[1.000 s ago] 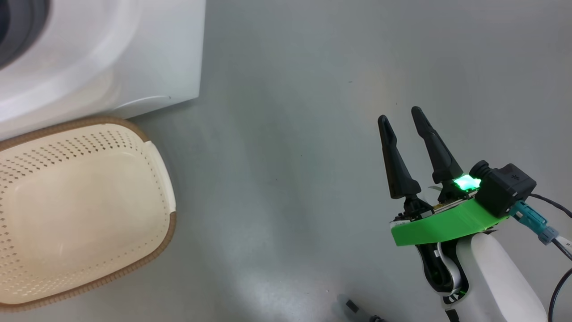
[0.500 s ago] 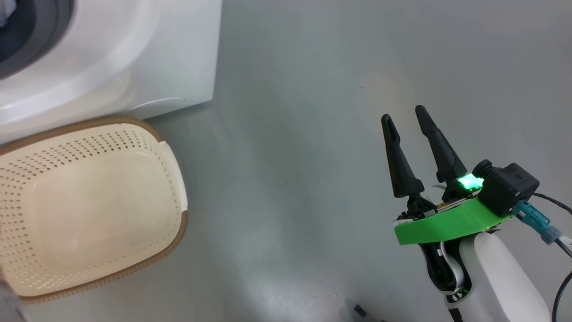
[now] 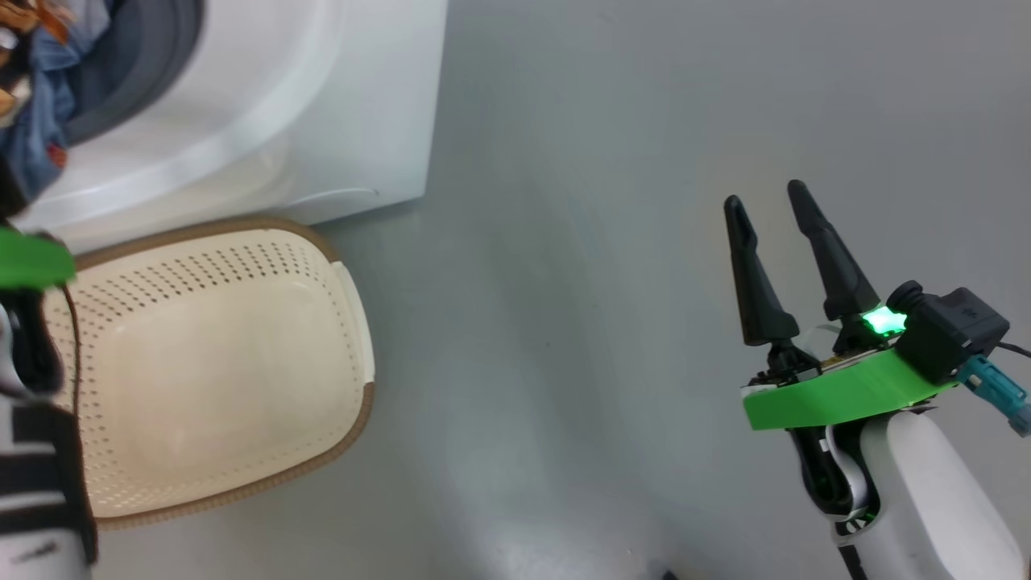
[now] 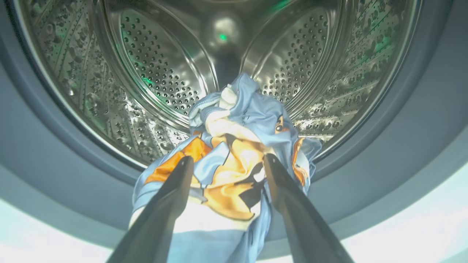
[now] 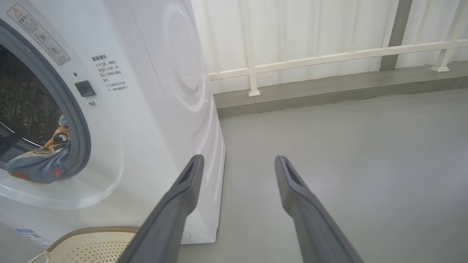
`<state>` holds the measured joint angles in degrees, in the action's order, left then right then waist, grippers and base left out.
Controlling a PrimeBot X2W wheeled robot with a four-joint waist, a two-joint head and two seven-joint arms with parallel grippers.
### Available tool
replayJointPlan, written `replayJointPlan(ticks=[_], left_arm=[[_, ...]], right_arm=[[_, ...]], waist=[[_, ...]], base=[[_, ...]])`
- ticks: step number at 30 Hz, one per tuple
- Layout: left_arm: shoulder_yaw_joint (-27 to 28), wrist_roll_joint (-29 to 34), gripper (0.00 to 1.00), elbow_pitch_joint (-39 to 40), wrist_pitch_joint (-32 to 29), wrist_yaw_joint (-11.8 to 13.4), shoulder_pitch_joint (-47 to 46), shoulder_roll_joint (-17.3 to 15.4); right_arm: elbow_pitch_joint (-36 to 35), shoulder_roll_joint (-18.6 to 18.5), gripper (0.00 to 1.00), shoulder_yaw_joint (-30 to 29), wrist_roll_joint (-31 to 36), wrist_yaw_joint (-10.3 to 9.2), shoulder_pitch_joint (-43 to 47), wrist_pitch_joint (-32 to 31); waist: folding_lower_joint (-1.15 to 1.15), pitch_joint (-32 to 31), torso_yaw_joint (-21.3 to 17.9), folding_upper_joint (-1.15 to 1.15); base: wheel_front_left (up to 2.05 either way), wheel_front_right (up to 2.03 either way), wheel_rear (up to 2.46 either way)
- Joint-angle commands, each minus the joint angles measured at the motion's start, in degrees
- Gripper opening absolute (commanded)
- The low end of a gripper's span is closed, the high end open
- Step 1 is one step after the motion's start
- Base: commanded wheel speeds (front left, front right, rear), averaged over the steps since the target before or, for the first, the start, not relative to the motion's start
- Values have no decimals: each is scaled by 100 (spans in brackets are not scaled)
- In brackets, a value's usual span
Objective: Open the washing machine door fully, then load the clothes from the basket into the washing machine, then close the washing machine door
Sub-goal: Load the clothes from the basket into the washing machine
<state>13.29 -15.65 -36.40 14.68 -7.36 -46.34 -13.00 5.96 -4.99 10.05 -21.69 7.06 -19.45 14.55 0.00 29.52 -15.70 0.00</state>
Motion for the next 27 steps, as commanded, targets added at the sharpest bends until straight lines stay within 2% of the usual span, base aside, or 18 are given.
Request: replayJointPlan(ticks=[1, 8, 27], left_arm=[[77, 35, 100, 299, 31, -12, 316, -182], [6, 182, 100, 762, 31, -13, 1189, 61], [25, 196, 100, 1603, 31, -13, 3205, 563]], right_arm=[[-104, -93, 100, 34, 18, 43, 78, 45], [-21, -274, 100, -26, 22, 43, 287, 45], [170, -540, 100, -77, -53, 43, 1015, 45]], waist=[[0, -188, 145, 0], [0, -627, 371, 0], [0, -1937, 598, 0]], base=[[0, 0, 0], [0, 0, 0], [0, 0, 0]])
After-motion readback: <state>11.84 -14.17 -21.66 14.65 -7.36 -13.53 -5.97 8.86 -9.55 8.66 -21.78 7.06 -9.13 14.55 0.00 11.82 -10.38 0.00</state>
